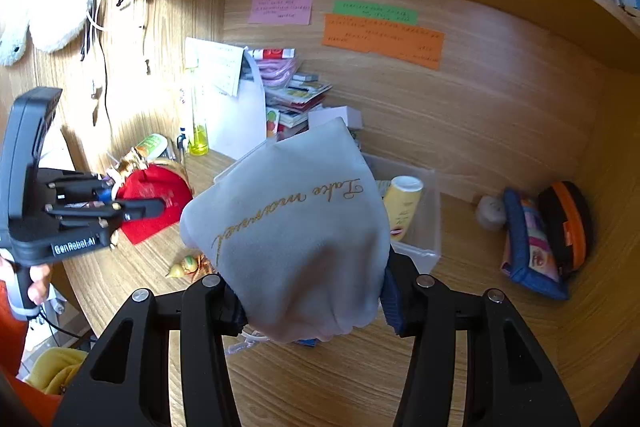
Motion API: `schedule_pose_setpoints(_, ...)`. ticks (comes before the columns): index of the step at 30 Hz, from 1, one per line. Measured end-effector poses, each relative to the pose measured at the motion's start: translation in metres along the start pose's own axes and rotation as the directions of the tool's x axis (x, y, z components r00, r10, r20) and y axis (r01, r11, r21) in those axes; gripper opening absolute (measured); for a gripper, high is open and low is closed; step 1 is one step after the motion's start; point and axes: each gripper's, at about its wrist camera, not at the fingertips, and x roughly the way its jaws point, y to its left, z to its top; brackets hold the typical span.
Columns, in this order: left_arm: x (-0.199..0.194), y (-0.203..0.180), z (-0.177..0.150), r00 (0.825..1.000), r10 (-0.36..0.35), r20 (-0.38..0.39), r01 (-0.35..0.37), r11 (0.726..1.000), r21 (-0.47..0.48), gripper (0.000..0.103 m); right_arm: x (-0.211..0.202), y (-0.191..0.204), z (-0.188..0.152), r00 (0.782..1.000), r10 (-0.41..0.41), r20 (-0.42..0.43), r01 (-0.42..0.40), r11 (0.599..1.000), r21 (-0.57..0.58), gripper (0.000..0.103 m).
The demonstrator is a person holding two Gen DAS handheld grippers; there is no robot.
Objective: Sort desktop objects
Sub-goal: 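Grasp the red and gold pouches with the left tool while the right tool lifts the white pouch, then carry both pouches over the clear box and open both tools to drop them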
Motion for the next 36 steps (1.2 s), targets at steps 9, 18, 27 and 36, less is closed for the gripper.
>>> schedule_pose_setpoints(9, -0.005, -0.003, 0.032, 0.999, -0.014, 0.039, 0.013, 1.000, 0.015, 0.019, -0.006, -0.019, 0.016, 0.999, -0.028, 0.042, 0.028, 0.999, 0.021, 0.047)
schedule_pose_setpoints(18, 0.006, -0.010, 0.063, 0.998, -0.041, 0.054, 0.040, 0.999, 0.020, 0.019, 0.012, -0.040, 0.044, 0.998, -0.050, 0.050, 0.049, 0.999, 0.022, 0.047)
schedule_pose_setpoints(27, 0.040, -0.006, 0.095, 0.999, -0.034, 0.025, 0.034, 0.999, 0.004, 0.019, 0.050, -0.047, 0.070, 0.998, -0.053, 0.033, 0.052, 0.998, 0.022, 0.047)
schedule_pose_setpoints(36, 0.087, -0.001, 0.106, 0.999, -0.033, -0.037, 0.033, 0.999, 0.000, 0.019, 0.102, -0.051, 0.078, 0.999, -0.033, -0.022, 0.033, 0.999, 0.008, 0.047)
